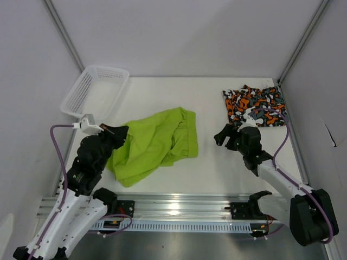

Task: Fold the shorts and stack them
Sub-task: Flatten the shorts out

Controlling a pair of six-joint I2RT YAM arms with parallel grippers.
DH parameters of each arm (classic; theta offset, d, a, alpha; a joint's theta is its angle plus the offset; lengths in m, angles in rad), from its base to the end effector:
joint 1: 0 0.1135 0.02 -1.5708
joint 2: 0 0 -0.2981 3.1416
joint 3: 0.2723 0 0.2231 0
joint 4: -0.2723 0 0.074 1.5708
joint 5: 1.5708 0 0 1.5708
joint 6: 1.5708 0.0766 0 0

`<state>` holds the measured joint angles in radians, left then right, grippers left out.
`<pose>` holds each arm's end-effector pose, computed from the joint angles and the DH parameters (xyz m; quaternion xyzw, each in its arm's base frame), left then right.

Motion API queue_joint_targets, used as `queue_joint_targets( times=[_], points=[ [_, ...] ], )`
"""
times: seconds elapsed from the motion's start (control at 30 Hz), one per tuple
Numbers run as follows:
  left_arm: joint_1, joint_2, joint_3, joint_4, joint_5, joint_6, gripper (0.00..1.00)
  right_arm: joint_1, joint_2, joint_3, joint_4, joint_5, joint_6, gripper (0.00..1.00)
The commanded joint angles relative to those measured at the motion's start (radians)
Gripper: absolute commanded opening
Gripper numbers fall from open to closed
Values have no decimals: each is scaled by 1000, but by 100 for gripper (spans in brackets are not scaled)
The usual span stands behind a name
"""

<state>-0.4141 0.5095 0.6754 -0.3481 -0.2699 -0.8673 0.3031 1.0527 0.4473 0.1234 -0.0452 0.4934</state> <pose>0.1063 -0.0244 0.3268 -0.2550 0.7227 -0.2961 0.5701 0.2057 0.0679 0.2298 0.0696 0.8525 0.2186 0.4698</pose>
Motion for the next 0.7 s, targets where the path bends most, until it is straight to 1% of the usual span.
queue_joint_targets(
  times=[0.0,0.1,0.17,0.2,0.23,0.3,0.33,0.37,0.4,0.47,0.57,0.67],
  points=[
    [27,6,59,-72,138,201,0,-1,26,86,12,-114,-16,89],
    [28,27,59,-100,162,200,0,-2,94,161,-8,-180,7,88],
    [28,32,40,-98,169,189,0,2,215,279,-47,-221,4,87],
    [29,31,20,-92,169,188,0,2,261,321,-57,-269,1,85],
    [28,26,3,-85,166,185,0,4,352,399,-60,-297,-3,81],
    [28,20,-8,-81,155,185,0,5,441,476,-71,-356,0,79],
    [28,18,-14,-87,152,185,0,4,485,516,-74,-376,5,77],
    [28,18,-11,-89,150,188,0,4,574,589,-76,-401,7,74],
    [28,18,-14,-91,144,191,0,5,616,626,-80,-438,23,72],
    [29,18,-22,-97,140,195,0,5,725,718,-76,-461,40,71],
    [29,9,-23,-106,121,205,0,8,832,809,-76,-456,65,71],
    [28,3,-19,-120,115,212,0,10,898,867,-80,-464,74,71]
  ],
)
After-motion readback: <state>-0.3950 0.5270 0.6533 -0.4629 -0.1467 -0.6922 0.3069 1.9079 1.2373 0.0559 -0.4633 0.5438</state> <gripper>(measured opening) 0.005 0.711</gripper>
